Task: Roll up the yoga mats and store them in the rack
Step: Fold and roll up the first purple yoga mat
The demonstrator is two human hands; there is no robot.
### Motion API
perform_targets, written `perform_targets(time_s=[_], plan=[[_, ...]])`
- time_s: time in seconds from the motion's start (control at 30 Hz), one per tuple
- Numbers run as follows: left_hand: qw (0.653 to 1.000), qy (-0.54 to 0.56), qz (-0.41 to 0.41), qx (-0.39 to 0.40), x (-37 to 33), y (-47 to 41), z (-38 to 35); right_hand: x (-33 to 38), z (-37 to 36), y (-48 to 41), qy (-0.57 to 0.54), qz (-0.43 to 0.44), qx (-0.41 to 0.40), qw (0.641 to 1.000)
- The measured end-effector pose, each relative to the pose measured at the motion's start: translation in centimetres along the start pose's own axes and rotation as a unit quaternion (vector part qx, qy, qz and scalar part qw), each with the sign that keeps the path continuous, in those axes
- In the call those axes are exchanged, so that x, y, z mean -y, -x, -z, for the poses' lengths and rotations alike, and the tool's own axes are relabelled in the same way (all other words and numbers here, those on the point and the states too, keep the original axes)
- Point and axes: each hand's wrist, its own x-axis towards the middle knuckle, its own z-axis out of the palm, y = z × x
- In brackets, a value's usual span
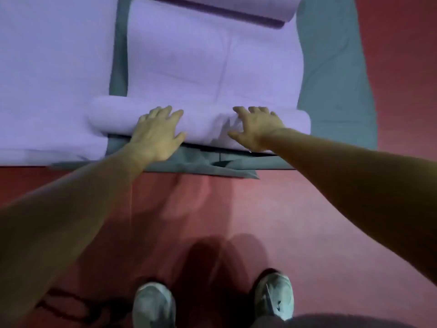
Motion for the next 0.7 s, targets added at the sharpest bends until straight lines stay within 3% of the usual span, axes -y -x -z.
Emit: perform_targets(time_s=[0.07, 0.2, 0.33, 0.57, 0.63, 0.7], plan=[[0.999, -0.018, 0.001, -0.042, 1.1, -1.7, -2.8, -0.4, -2.9, -2.2, 0.016, 0.016, -0.030, 0.999], [0.998, -0.045, -0.002, -0.053, 2.2, -5.1, -7.6, -1.4, -7.5, -5.9, 0.053, 0.030, -0.100, 0.993], [0.991, -0.069, -0.055, -0.101, 4.0, -5.8, -9.8, -2.1, -10.9, -7.0, 0.095, 0.047, -0.102, 0.989], [0.977, -0.156, -0.098, 0.110, 3.4, -2.8, -9.5, -3.8, -13.4, -1.0, 0.118, 0.142, -0.057, 0.981], [0.979, -0.143, -0.121, 0.075, 2.1, 0.1, -12.4, -4.8, -15.3, 0.7, 0.139, 0.169, -0.049, 0.975], [0.983, -0.112, -0.145, -0.025, 1.6, 3.2, -15.6, -5.8, -17.7, 2.6, 0.139, 0.183, -0.093, 0.969]])
